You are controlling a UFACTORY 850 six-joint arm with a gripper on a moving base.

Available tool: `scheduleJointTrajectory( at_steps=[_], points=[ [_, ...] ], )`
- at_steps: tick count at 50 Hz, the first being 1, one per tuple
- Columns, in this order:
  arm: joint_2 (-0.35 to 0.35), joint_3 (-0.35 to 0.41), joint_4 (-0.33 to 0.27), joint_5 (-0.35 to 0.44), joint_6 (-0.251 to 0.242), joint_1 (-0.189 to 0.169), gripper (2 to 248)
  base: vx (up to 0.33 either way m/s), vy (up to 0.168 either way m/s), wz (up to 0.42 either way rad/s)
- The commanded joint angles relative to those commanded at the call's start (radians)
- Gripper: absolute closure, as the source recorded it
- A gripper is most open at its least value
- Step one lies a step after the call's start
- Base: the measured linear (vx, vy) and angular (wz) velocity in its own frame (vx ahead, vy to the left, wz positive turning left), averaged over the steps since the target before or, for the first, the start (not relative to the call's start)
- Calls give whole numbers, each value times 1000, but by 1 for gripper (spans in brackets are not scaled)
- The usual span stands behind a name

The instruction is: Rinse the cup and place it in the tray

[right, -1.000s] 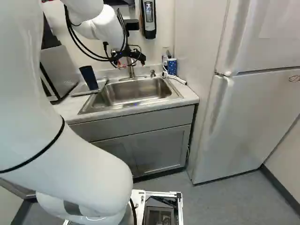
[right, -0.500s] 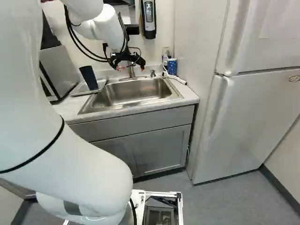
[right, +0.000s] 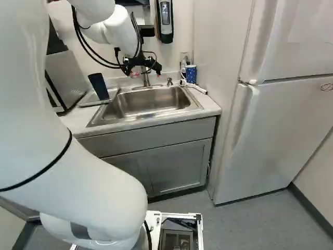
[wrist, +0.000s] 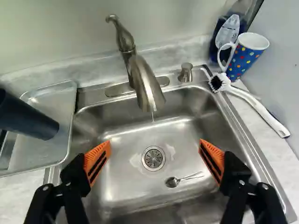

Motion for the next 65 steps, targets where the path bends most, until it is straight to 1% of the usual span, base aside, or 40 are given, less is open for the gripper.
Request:
scheduleJointTrajectory(
  at_steps=[25,65],
  points=[
    [-38,-36,0,155,0,16,3,0,0,0],
    [-172,-170,-37,366,0,74,3,0,0,0]
  ],
)
